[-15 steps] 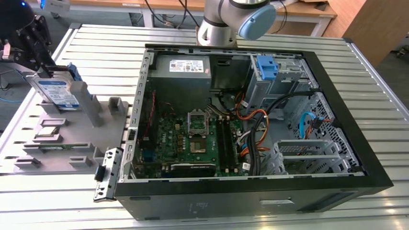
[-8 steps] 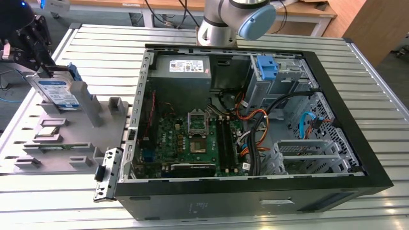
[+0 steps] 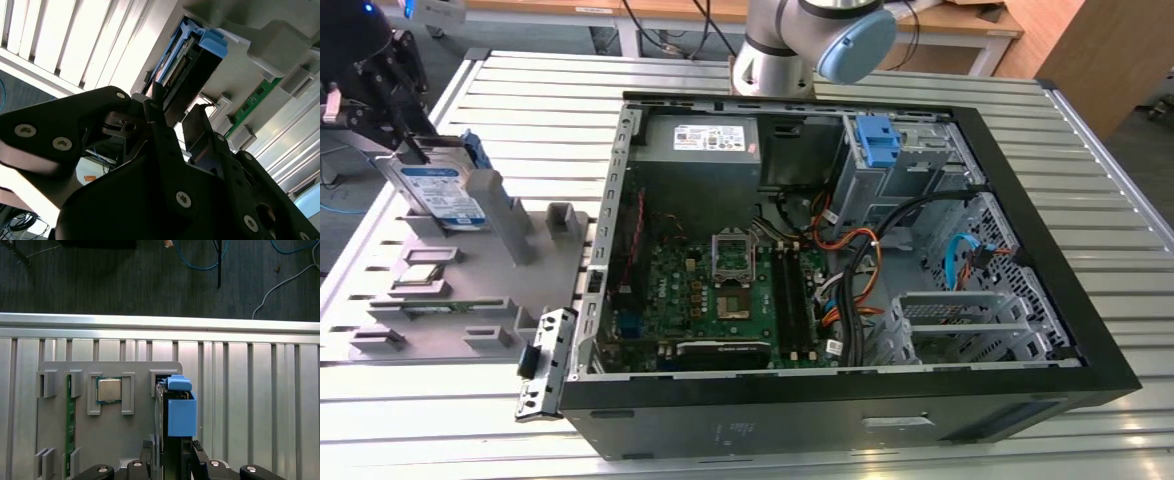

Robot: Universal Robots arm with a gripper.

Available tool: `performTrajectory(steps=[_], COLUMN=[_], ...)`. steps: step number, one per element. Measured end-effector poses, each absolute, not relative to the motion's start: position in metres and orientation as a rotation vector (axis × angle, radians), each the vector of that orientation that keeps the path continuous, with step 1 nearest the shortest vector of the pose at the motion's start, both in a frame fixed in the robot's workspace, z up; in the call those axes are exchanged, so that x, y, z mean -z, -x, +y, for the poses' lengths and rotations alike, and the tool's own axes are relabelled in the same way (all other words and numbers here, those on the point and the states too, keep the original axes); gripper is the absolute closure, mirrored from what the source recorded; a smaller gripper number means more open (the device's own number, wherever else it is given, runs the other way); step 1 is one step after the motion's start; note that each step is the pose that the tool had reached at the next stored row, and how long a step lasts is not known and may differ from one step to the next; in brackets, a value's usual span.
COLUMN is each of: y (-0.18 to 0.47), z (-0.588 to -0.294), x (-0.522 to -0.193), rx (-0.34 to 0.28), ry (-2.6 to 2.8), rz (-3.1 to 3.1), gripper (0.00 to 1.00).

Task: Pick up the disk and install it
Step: 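Pick up the disk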

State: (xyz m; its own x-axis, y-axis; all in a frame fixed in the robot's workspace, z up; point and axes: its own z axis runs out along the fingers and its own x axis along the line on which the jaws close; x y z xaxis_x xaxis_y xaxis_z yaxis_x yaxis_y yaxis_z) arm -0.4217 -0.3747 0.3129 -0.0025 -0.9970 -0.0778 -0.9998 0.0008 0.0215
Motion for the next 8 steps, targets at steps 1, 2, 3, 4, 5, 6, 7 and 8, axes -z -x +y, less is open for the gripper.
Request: performTrajectory(steps=[1,2,3,4,5,6,7,8], y=[0.4213,0.4208,0.42,0.4193,0.4186,0.4185,0.4185,0.4185], z=[-0.3747,-0.3747,-0.3747,-0.3747,-0.3747,-0.3747,-0.3747,-0.3747], x=[-0.3126,-0.3123,-0.312,-0.3117,-0.3115,-0.3114,-0.3114,-0.3113], rx=[-0.118,-0.133,-0.152,-0.171,-0.19,-0.198,-0.198,-0.198], ry=[2.193,2.198,2.205,2.212,2.219,2.221,2.221,2.221], rz=[2.197,2.203,2.212,2.22,2.229,2.232,2.232,2.232], gripper=[0.57,0.57,0.57,0.57,0.57,0.57,0.57,0.57])
